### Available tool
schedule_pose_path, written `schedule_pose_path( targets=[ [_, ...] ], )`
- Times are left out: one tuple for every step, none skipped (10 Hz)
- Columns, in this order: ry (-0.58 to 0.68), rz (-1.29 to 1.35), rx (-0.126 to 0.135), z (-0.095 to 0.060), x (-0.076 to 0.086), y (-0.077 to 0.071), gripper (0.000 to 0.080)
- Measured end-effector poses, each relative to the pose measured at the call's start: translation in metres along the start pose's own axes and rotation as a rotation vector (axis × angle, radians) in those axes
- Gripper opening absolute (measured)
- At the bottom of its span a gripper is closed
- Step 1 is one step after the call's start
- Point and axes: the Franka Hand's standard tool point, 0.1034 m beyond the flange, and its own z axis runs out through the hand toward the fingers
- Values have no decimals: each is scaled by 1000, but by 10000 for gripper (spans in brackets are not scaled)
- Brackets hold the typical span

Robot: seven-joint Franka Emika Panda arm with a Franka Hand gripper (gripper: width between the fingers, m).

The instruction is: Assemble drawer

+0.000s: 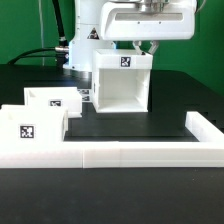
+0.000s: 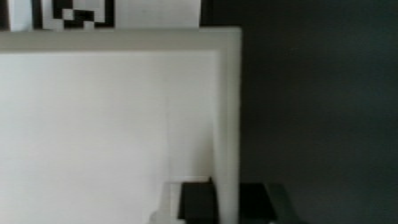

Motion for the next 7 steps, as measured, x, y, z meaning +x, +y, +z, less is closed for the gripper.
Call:
schedule_pose_path(
  targets=[
    [0,0,0,0,0,0,37],
    [0,1,1,0,2,0,38],
    [11,11,9,-1,17,1,38],
    [21,22,16,-1,32,1,38],
    [35,42,24,-2,49,0,38],
    [51,72,33,-3,66,-3,38],
    [66,98,41,-4,80,-4,38]
  ],
)
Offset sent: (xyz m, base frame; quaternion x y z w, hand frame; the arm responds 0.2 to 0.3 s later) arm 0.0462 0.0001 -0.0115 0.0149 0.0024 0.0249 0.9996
